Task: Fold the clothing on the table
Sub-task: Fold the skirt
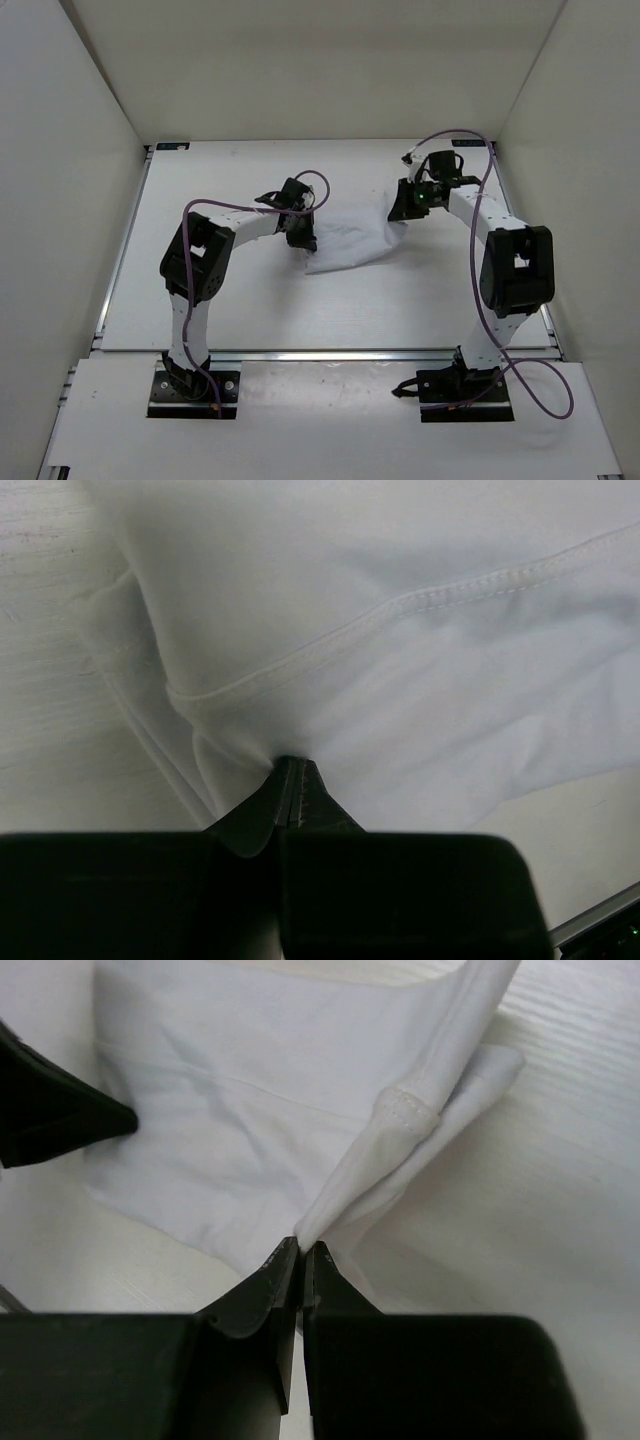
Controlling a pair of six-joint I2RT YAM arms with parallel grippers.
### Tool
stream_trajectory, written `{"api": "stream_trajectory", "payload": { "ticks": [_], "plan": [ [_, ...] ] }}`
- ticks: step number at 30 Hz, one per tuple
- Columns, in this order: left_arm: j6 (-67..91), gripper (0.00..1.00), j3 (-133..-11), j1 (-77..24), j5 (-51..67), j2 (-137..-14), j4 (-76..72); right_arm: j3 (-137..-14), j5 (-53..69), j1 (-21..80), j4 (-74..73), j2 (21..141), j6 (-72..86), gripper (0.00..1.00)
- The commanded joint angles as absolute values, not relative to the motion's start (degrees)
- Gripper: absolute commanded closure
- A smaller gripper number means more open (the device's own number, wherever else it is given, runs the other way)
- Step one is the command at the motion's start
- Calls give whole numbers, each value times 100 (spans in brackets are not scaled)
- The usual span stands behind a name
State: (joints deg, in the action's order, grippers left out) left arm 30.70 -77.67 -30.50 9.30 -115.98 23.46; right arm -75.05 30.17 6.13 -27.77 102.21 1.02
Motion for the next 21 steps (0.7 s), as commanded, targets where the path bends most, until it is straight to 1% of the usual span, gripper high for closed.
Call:
{"api": "stream_trajectory", "payload": {
  "ticks": [1, 5, 8, 12, 16, 18, 21],
  "plan": [
    [2909, 98, -7849, -2988, 1019, -11716, 2698, -8049, 3075, 948, -2865, 10247, 298, 100],
    [2909, 98, -7822, -2927, 1107, -11716, 2602, -8550, 3199, 1484, -2979, 10441, 501, 100],
    [2979, 98, -7726, -2874, 1221, -11742, 2462, -8823, 3120, 2081, -3015, 10547, 650, 100],
    [3102, 99, -7542, -2760, 1423, -11751, 2242, -9044, 3322, 2530, -3058, 10775, 808, 100],
    [3260, 99, -7243, -2646, 1634, -11646, 1917, -8974, 3524, 2873, -3050, 10986, 896, 100],
    [3322, 99, -7041, -2532, 1679, -11593, 1768, -8746, 3752, 2970, -2954, 10978, 1010, 100],
    [3357, 100, -6874, -2444, 1828, -11557, 1653, -8508, 3761, 3120, -2751, 11004, 1125, 100]
  ]
}}
